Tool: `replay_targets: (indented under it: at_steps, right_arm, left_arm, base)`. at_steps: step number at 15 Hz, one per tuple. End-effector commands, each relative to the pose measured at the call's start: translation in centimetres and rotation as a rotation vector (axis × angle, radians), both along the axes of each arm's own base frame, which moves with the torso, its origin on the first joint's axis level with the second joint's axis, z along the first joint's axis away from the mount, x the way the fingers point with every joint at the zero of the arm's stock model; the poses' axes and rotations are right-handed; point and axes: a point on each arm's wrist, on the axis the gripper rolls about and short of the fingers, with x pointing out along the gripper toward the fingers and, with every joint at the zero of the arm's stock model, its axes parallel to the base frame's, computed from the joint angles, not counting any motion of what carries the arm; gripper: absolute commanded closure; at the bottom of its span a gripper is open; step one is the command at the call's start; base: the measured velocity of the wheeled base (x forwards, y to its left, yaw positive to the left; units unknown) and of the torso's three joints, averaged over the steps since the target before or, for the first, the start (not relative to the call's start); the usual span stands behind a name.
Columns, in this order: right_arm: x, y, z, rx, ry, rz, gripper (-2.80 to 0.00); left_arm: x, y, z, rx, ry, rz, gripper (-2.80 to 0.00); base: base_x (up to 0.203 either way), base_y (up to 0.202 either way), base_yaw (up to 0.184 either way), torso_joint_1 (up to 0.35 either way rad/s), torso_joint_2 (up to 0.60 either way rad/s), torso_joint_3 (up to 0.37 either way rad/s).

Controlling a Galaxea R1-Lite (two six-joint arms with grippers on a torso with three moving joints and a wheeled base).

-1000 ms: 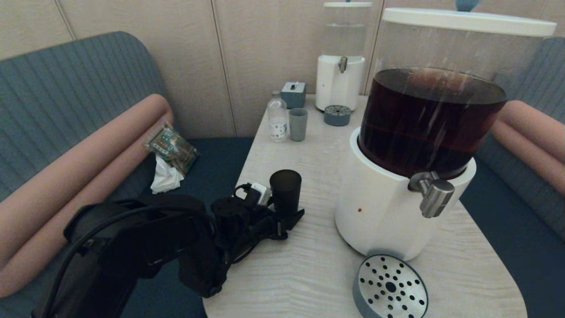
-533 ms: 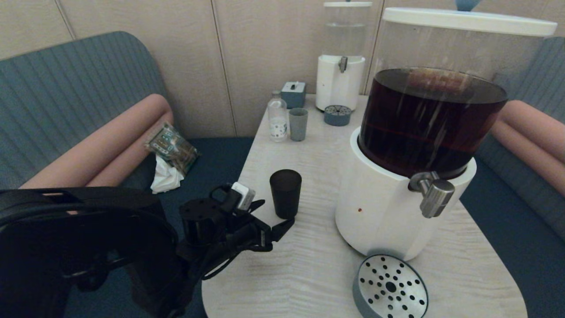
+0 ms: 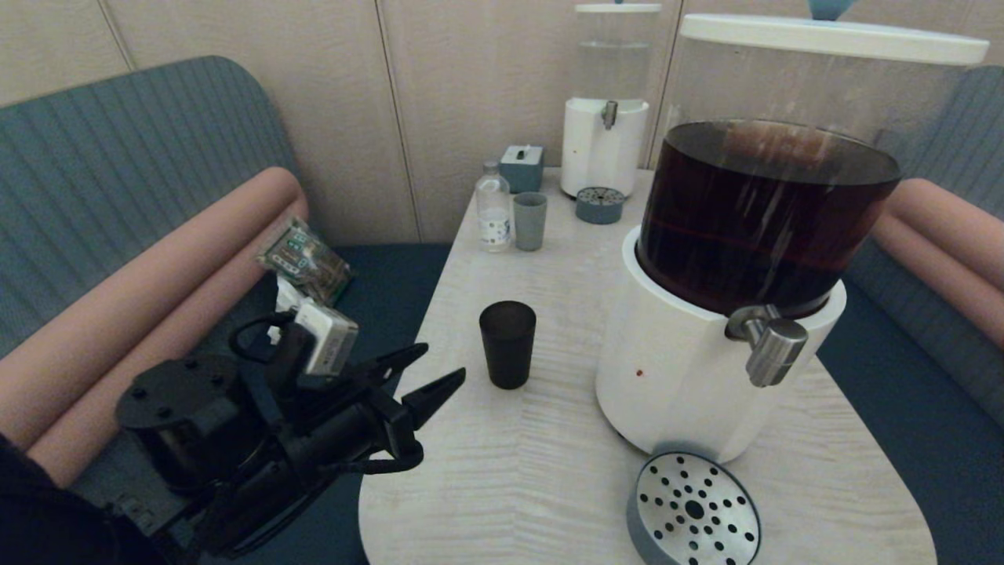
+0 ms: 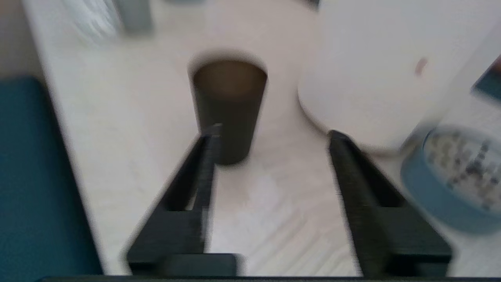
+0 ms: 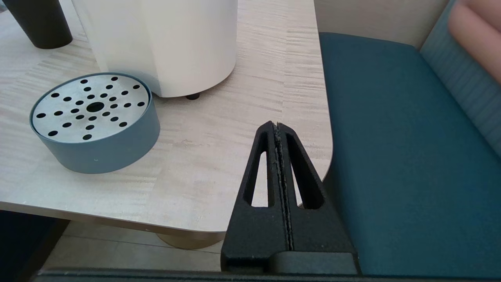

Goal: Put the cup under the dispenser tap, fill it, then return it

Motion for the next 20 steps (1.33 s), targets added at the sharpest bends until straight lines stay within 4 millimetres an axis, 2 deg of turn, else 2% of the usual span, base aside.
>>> replay_targets:
  at_steps: [1,3,5,9,11,13,17,20]
  right_arm:
    - [0.1,0.0,-0.2,-0.001,0.008,0.0,0.0]
    - [0.1,0.0,-0.2,-0.001,0.008,0.0,0.0]
    - [0.1,0.0,-0.2,-0.001,0.008,0.0,0.0]
    - [0.1,0.0,-0.2,-0.001,0.008,0.0,0.0]
    - [0.1,0.0,-0.2,-0.001,0.008,0.0,0.0]
    - [0.1,0.0,-0.2,-0.001,0.008,0.0,0.0]
    - [0.1,0.0,-0.2,-0.001,0.008,0.0,0.0]
    - [0.1,0.0,-0.2,-0.001,0.008,0.0,0.0]
  left_arm:
    - [-1.7,1.1,2.9,-0.072,-0.101,0.058,0.0]
    - [-3.1,2.1,4.7,-0.154,-0.139,0.135,0.0]
    - [-5.5,3.5,6.0,-0.224,-0.18,0.178,0.0]
    - [-10.1,7.9,7.5,-0.295,-0.318,0.322,0.0]
    - [-13.4,9.8,8.1,-0.306,-0.444,0.362,0.0]
    - [-17.1,10.9,8.6,-0.308,-0.602,0.364,0.0]
    - [-24.6,11.4,7.1,-0.291,-0.851,0.321,0.0]
    - [-27.4,11.3,5.1,-0.273,-0.918,0.295,0.0]
  base:
    - [0.0,0.0,0.0,0.0,0.0,0.0]
    - [0.0,0.0,0.0,0.0,0.0,0.0]
    - [0.0,0.0,0.0,0.0,0.0,0.0]
    - [0.0,0.0,0.0,0.0,0.0,0.0]
    - [0.0,0.0,0.0,0.0,0.0,0.0]
    - [0.0,0.0,0.0,0.0,0.0,0.0]
    - [0.0,0.0,0.0,0.0,0.0,0.0]
    - [0.0,0.0,0.0,0.0,0.0,0.0]
